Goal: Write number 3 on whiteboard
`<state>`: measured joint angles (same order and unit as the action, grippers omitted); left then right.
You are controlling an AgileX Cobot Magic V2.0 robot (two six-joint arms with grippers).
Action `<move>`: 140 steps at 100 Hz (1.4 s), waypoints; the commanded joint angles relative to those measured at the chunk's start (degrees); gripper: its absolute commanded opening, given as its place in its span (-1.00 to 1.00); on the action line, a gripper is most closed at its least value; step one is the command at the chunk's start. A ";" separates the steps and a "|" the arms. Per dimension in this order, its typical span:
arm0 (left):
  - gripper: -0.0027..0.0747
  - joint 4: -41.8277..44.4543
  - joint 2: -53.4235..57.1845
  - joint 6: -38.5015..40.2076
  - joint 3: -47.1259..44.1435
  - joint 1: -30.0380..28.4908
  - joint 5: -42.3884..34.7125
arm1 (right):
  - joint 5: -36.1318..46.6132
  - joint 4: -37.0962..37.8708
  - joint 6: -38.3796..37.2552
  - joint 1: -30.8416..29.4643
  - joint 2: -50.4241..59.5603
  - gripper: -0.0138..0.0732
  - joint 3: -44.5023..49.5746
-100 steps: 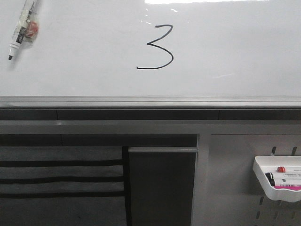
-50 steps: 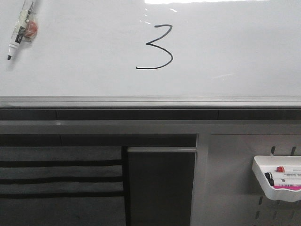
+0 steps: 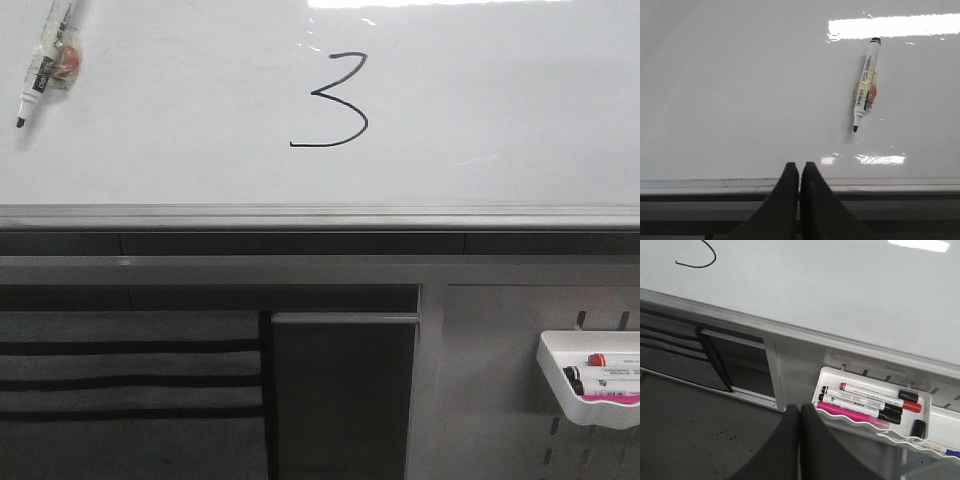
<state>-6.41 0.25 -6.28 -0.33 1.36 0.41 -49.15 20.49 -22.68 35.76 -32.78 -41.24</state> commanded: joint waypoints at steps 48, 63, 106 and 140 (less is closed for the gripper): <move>-0.98 0.04 1.55 0.66 -0.37 0.46 -4.32 | 3.69 1.84 0.48 -0.68 1.98 -0.84 -1.36; -0.98 0.04 1.55 0.66 -0.37 0.46 -4.32 | 11.72 0.00 0.10 -6.14 8.23 -0.84 3.65; -0.98 0.04 1.55 0.66 -0.37 0.46 -4.32 | 52.72 -11.08 0.10 -27.82 29.93 -0.84 38.34; -0.98 0.04 1.55 0.66 -0.37 0.46 -4.32 | 45.68 -12.76 0.10 -33.45 34.21 -0.84 43.35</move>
<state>-6.41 0.25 -6.03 -0.33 1.36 0.41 -6.27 6.73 -22.78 2.90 0.44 0.56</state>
